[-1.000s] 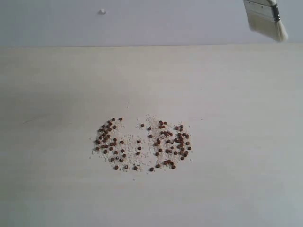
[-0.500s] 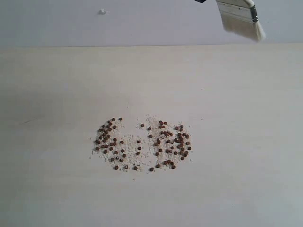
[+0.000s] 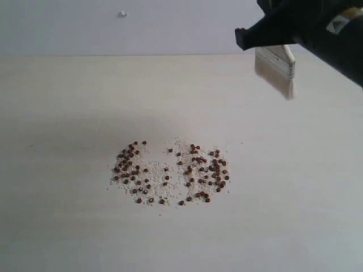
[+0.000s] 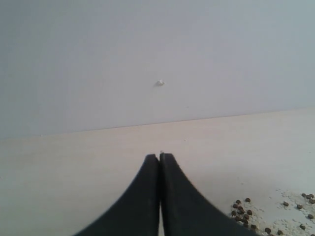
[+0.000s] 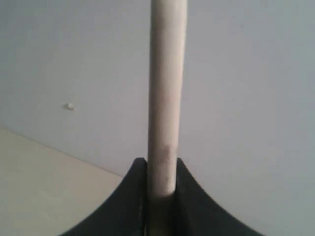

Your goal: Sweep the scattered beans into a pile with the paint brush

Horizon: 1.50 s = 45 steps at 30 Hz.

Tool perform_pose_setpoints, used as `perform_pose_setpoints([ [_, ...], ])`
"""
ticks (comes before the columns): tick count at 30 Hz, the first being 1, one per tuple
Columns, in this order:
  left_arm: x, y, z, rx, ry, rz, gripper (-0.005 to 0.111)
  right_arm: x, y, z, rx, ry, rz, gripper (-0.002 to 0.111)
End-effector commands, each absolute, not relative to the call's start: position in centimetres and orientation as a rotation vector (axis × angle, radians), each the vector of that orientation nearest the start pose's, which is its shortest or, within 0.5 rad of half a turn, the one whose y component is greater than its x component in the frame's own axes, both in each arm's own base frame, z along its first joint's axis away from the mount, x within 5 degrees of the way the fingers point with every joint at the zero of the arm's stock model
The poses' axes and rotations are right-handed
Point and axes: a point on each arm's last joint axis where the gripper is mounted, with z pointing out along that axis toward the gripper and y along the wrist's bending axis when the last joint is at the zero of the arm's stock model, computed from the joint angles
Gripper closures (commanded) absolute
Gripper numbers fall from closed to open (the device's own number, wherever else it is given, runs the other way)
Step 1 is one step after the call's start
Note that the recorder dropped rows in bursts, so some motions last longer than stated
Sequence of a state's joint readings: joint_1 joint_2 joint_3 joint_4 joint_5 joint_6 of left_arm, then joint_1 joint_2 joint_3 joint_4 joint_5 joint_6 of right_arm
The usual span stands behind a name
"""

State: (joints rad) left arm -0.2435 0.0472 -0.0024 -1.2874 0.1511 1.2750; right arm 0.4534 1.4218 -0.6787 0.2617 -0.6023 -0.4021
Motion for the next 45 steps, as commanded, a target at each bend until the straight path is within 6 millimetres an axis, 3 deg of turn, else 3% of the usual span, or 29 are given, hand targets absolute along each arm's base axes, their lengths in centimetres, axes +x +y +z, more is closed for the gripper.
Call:
perform_pose_setpoints([
  [1,5.4,-2.7,20.7,0.290,1.550,-0.319,0.107,25.7,9.8,24.3,-0.329,1.537,-0.057,0.108],
  [6,5.4,-2.7,20.7,0.290,1.550,-0.319,0.107,24.0,8.1,21.2,-0.360,1.657,-0.189,0.108],
  [11,5.4,-2.7,20.7,0.290,1.550,-0.319,0.107,23.1,7.9,20.1,-0.283,1.733,-0.192,0.108],
  [18,5.4,-2.7,20.7,0.289,1.550,-0.319,0.107,21.1,10.8,20.2,-0.351,1.701,-0.298,0.108],
  [24,5.4,-2.7,20.7,0.289,1.550,-0.319,0.107,19.1,12.6,18.8,-0.321,1.697,-0.446,0.108],
  [27,5.4,-2.7,20.7,0.289,1.550,-0.319,0.107,18.5,14.1,17.6,-0.334,1.698,-0.380,0.108],
  [36,5.4,-2.7,20.7,0.289,1.550,-0.319,0.107,19.9,17.0,14.7,-0.295,1.744,-0.322,0.108],
  [45,5.4,-2.7,20.7,0.289,1.550,-0.319,0.107,21.4,19.5,13.9,-0.286,1.734,-0.296,0.108],
])
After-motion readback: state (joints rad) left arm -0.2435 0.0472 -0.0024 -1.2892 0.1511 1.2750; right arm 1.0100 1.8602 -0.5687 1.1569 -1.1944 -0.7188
